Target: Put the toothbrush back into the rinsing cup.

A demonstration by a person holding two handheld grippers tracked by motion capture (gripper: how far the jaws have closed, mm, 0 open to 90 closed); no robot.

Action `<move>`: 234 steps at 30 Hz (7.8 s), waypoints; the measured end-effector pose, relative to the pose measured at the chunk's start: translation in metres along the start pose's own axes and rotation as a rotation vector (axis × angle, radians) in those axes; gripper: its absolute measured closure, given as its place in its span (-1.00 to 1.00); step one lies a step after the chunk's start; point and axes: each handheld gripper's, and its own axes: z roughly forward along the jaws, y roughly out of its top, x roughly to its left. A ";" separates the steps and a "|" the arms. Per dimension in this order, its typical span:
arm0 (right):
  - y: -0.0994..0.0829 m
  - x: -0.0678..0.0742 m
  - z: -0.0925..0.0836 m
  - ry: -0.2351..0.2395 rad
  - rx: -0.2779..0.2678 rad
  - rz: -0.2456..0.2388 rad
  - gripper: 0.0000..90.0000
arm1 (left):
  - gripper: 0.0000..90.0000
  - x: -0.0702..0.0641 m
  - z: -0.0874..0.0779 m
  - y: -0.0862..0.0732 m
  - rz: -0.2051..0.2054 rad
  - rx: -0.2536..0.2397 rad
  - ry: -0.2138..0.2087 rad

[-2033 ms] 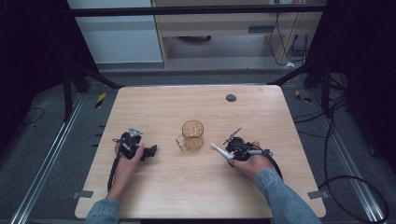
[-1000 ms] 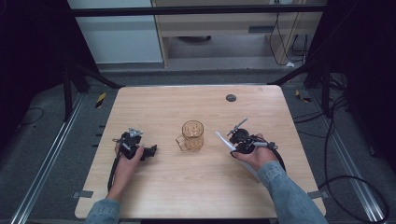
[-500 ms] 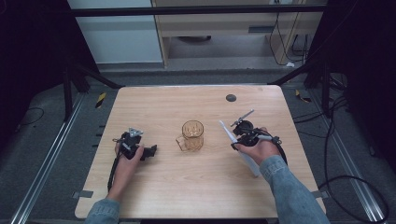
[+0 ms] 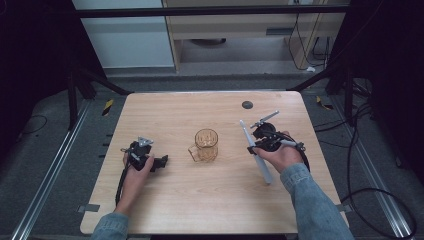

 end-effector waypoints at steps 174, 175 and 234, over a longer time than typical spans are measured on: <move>0.093 0.099 0.048 -0.144 -0.515 0.065 0.51 | -1.00 0.000 0.001 0.001 -0.003 -0.001 0.000; 0.092 0.098 0.049 -0.144 -0.510 0.066 0.51 | -1.00 0.000 0.001 0.001 -0.004 -0.001 0.000; 0.083 0.097 0.075 -0.124 -0.431 0.058 0.50 | -1.00 0.000 0.001 0.001 -0.003 0.000 -0.001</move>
